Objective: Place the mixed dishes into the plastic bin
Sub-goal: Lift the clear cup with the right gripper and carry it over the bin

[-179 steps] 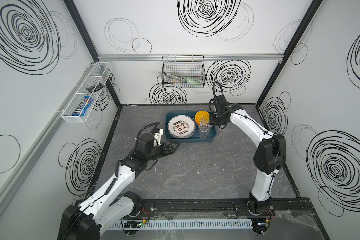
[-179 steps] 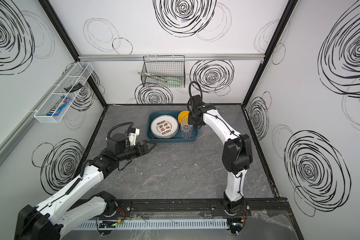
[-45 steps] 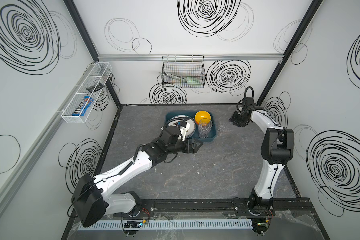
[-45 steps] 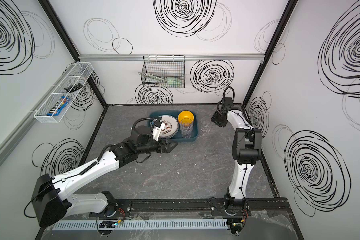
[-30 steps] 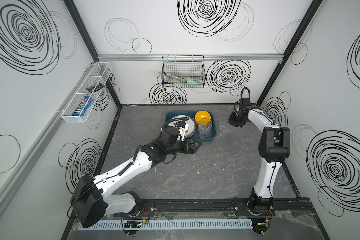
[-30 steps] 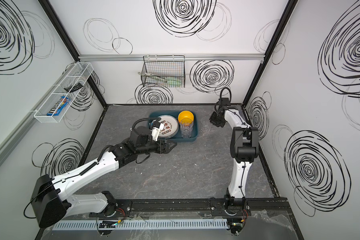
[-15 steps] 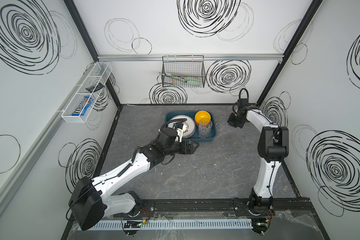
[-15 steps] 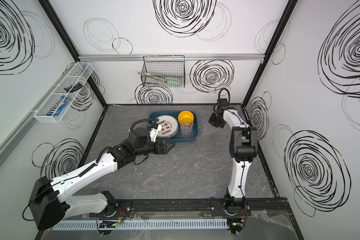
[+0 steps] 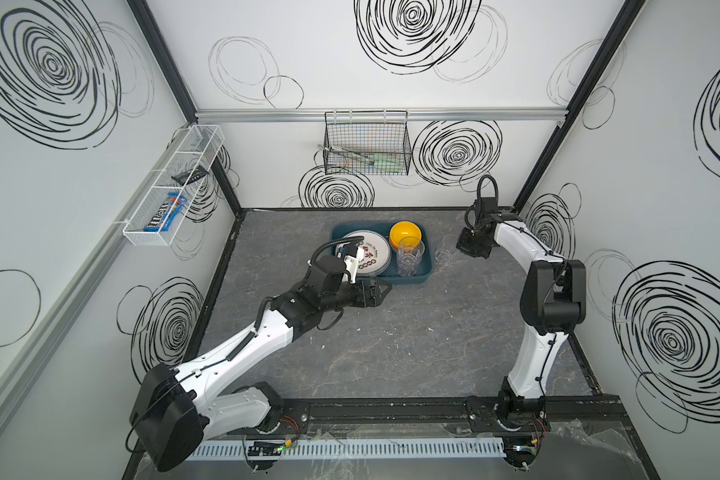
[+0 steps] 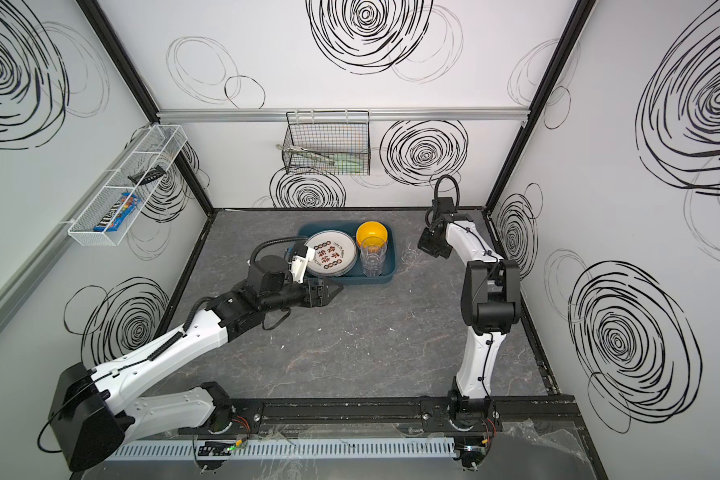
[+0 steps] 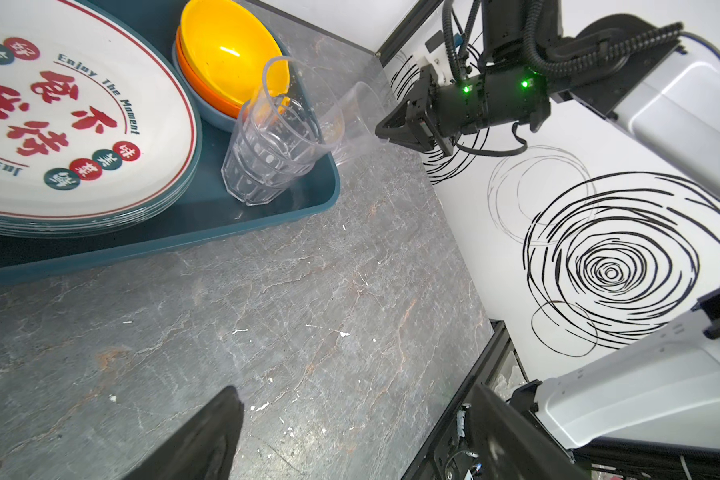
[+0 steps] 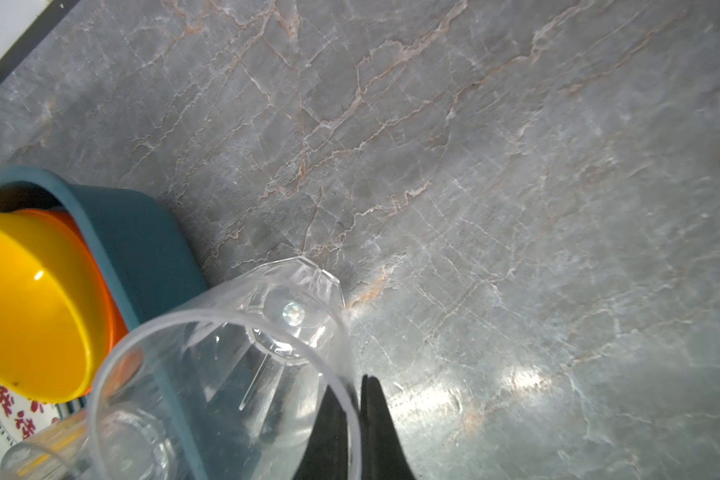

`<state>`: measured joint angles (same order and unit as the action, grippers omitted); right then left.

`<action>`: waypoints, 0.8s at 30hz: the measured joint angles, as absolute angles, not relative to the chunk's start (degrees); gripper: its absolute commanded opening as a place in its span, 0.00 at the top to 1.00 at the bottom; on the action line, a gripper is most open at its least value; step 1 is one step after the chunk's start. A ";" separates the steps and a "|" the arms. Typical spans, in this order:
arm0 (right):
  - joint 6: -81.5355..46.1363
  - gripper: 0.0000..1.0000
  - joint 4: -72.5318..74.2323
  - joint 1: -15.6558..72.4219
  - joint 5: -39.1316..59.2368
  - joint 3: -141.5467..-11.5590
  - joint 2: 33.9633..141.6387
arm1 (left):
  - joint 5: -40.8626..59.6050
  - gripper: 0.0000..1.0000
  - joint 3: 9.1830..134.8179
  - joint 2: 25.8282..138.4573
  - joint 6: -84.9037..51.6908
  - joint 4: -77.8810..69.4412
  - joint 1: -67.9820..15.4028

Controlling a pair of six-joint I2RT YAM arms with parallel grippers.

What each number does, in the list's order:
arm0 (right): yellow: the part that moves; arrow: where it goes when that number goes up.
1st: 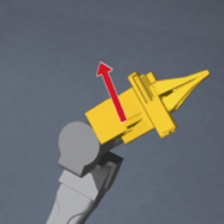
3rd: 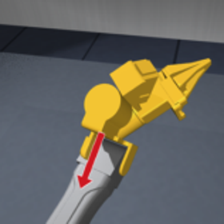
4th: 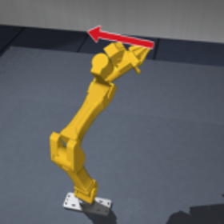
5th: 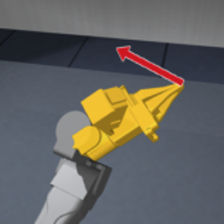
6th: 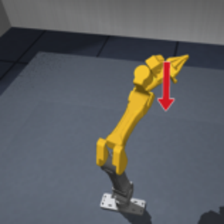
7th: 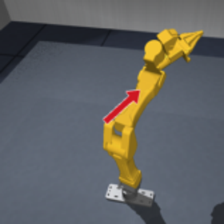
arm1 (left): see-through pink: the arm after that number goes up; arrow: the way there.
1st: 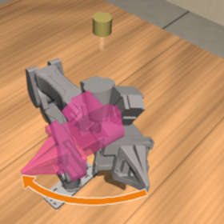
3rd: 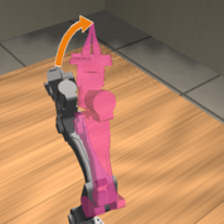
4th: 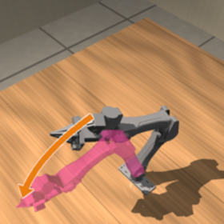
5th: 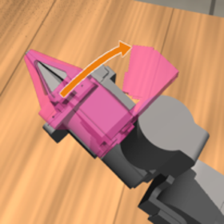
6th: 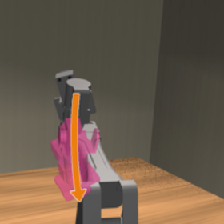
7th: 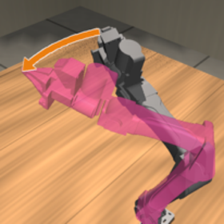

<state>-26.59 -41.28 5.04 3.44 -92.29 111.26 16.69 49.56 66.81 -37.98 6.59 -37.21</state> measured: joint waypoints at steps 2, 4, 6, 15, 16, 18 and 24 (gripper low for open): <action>-26.46 1.00 -41.65 5.43 3.01 -92.18 109.54 | 16.75 0.10 49.32 66.17 -37.95 6.72 -36.77; -26.24 1.00 -41.91 6.00 2.44 -92.09 107.77 | 16.82 0.10 49.15 65.58 -37.95 6.81 -36.29; -25.85 1.00 -42.61 6.61 2.00 -92.09 106.21 | 16.86 0.10 48.99 64.99 -37.95 6.90 -35.86; -24.95 1.00 -46.68 9.80 0.60 -93.08 102.50 | 17.39 0.10 48.71 62.72 -37.93 7.73 -33.15; -24.88 1.00 -47.09 10.09 0.56 -93.49 102.35 | 17.52 0.10 48.66 62.52 -37.93 7.75 -32.82; -24.56 1.00 -48.07 10.74 0.51 -94.76 102.00 | 17.80 0.10 48.51 62.04 -37.93 7.88 -32.08; -23.97 1.00 -49.45 12.80 0.34 -97.23 101.08 | 18.65 0.10 47.97 61.17 -37.93 8.86 -29.76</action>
